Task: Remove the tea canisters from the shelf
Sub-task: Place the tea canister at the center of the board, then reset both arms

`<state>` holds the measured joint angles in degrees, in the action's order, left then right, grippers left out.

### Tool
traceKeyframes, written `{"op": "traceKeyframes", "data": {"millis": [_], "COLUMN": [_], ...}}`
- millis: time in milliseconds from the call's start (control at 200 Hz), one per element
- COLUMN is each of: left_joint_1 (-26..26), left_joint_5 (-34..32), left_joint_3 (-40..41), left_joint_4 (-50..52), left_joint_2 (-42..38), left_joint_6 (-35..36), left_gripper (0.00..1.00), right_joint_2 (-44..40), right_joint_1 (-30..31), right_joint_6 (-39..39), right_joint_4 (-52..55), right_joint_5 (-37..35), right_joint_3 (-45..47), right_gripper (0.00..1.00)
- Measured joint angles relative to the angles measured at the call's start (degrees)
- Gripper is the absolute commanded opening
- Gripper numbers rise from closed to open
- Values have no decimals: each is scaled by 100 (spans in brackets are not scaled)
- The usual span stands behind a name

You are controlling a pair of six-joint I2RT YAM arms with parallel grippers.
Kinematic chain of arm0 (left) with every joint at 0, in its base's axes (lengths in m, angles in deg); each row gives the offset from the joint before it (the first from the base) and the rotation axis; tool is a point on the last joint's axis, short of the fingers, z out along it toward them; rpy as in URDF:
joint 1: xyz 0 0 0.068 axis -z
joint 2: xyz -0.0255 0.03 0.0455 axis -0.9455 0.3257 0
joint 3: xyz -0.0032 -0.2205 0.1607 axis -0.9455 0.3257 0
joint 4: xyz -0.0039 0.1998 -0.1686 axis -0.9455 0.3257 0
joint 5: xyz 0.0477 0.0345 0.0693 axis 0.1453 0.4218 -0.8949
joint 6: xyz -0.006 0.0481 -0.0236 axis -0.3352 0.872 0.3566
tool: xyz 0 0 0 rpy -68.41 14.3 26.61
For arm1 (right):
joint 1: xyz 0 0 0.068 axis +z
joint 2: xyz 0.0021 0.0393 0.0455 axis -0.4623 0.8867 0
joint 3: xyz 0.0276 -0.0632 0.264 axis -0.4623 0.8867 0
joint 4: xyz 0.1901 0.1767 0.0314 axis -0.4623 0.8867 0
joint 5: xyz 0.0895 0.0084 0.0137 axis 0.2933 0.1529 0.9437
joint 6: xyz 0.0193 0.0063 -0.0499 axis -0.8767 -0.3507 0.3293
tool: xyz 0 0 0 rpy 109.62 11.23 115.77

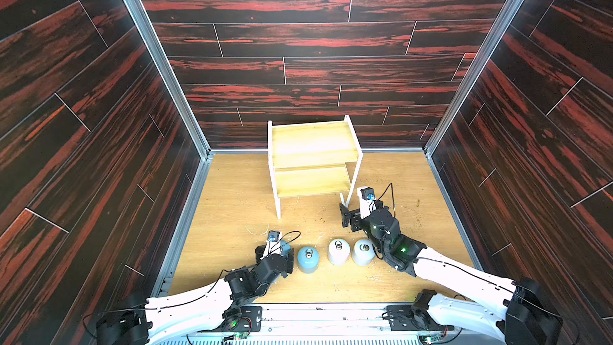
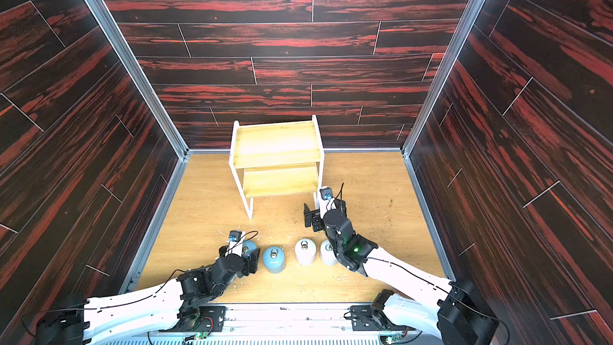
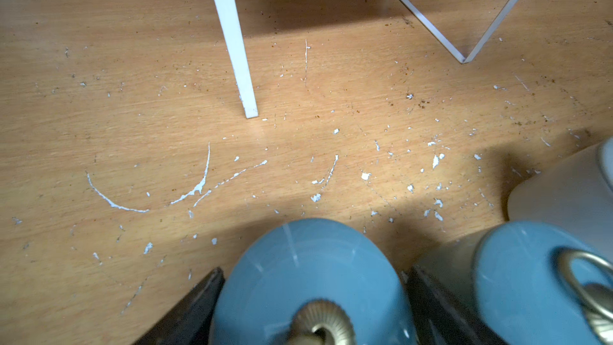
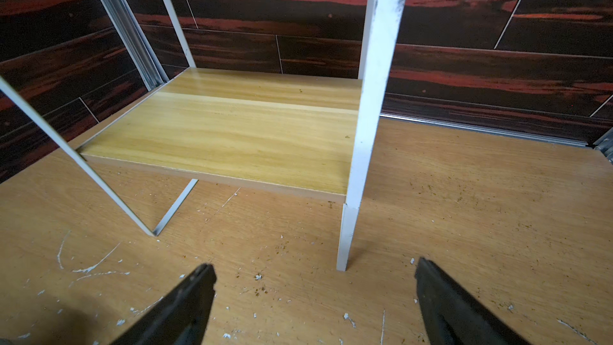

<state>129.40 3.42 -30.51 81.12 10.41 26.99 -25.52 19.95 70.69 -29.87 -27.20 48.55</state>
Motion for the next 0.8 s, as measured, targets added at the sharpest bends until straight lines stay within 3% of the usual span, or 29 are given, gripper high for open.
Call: {"op": "traceKeyframes", "data": {"millis": [802], "left_joint_1": [2], "left_joint_5": [79], "left_joint_3": [-881], "left_joint_4": [861], "left_joint_2": [-520], "left_joint_6": [697], "left_gripper": [88], "right_joint_2": [-28], "right_joint_1": [-70], "right_joint_6": [131], "right_joint_4": [122], "right_joint_5": [225], "right_joint_3": [0], "right_gripper": [98]}}
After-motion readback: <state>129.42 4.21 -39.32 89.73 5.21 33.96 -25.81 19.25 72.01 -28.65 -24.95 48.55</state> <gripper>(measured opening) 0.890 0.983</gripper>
